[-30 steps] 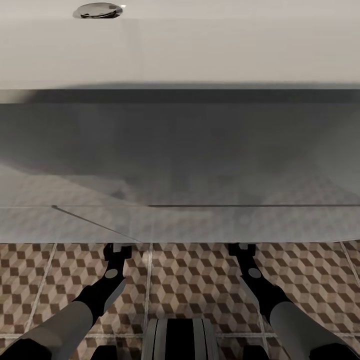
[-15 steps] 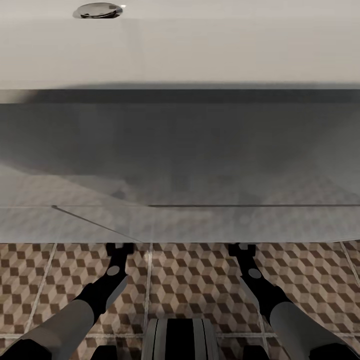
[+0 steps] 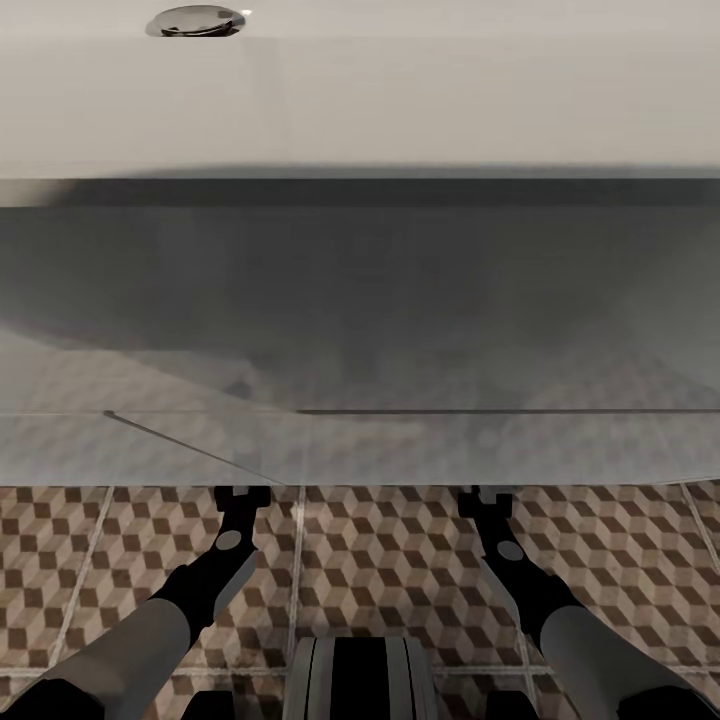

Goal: Take the four mousetraps from the cabinet in the bathroom and place them on the bathroom floor. Make sure all four end up on the same floor surface, and ensure that at least two of them are either under or directly next to the same bathroom sink.

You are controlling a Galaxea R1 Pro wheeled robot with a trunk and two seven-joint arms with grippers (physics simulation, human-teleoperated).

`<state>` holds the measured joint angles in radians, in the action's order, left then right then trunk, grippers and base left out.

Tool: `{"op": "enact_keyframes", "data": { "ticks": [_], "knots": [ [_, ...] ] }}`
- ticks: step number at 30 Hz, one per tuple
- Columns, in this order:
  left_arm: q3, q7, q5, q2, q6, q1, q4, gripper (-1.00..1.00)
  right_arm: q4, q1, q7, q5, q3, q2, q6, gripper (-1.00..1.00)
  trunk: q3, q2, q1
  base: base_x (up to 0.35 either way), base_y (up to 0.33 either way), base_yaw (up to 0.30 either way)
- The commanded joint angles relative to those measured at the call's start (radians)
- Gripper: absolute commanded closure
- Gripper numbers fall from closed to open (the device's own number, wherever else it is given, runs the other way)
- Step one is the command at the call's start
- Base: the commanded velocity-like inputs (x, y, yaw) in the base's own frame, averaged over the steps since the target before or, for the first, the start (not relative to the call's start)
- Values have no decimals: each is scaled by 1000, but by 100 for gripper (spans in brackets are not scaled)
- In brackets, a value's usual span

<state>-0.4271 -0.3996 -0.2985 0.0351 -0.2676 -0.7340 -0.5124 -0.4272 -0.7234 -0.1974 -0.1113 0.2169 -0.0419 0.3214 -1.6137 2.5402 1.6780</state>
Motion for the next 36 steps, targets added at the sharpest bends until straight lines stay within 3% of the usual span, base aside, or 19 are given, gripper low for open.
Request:
{"op": "enact_keyframes", "data": {
  "ticks": [1,36],
  "knots": [
    [-9,-7,-9,1,-4,-1,0,100,1,-1,-5,-11,9,-1,4,100,-1,0,0,0,0,0],
    [-7,0,-13,0,-9,-1,0,100,-4,-1,-5,-4,7,1,9,100,-1,0,0,0,0,0]
  ]
}}
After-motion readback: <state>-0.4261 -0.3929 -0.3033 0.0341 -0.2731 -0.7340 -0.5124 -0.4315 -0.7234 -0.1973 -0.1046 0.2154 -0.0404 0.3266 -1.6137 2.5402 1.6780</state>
